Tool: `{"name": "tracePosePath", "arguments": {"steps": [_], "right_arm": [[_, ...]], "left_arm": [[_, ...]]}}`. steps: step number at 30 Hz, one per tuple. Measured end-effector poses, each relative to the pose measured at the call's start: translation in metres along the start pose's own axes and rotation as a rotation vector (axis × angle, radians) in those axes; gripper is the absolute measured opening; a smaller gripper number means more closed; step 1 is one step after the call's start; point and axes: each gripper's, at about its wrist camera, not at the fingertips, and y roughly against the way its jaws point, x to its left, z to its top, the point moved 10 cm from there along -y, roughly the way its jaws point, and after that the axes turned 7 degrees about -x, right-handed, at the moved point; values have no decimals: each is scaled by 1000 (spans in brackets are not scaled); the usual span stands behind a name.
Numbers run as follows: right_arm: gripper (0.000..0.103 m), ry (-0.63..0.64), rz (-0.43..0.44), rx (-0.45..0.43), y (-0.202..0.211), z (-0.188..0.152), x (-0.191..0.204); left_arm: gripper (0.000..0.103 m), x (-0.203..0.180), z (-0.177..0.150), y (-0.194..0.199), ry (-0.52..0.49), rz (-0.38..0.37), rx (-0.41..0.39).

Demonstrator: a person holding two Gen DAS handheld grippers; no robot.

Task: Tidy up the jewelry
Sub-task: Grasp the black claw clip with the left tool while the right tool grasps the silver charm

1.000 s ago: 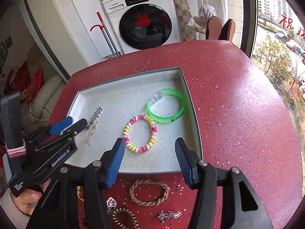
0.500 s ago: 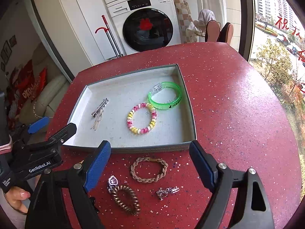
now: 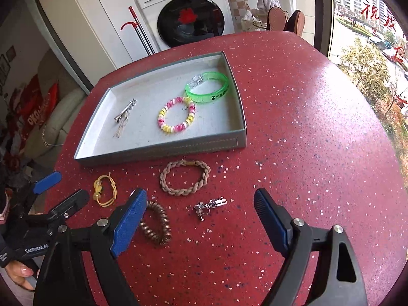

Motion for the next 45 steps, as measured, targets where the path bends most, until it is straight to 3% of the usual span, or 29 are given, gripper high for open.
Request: {"name": "tracePosePath", "arguments": {"steps": [5,10,13,20,30,34,39,42,44,45], "right_arm": [[88,-20,-20,41,-6,-23,-10],[88,-41,-42,62,-9,-34,-19],[88,-50,-52,53,-8,-33,-22],[88,-88,-60,52,-16,-29,-27],[85,-39,-87,44,-28,-25,-12],[73,10,-117,40,-30,-26,-5],[51,71,-165,31,-30,-26,-1],[33,90,-182,24,-29,-27,-2],[19,91,-185,20,-29,-27,-3],[18,87,-183,18,-28,-27,-5]], "left_arm": [[103,-19,-28,10,-46,-45,8],[103,-25,-47,14,-51,-16,6],[103,-24,-53,13,-39,14,3],[103,-29,-62,6,-31,-5,35],[103,-43,-63,1,-49,-9,36],[103,-45,-65,-1,-55,-8,35],[102,-47,-68,-4,-67,0,46],[91,-48,-71,-5,-79,3,51],[90,-47,-73,-6,-82,7,56],[88,-47,-73,-6,-83,12,54]]}}
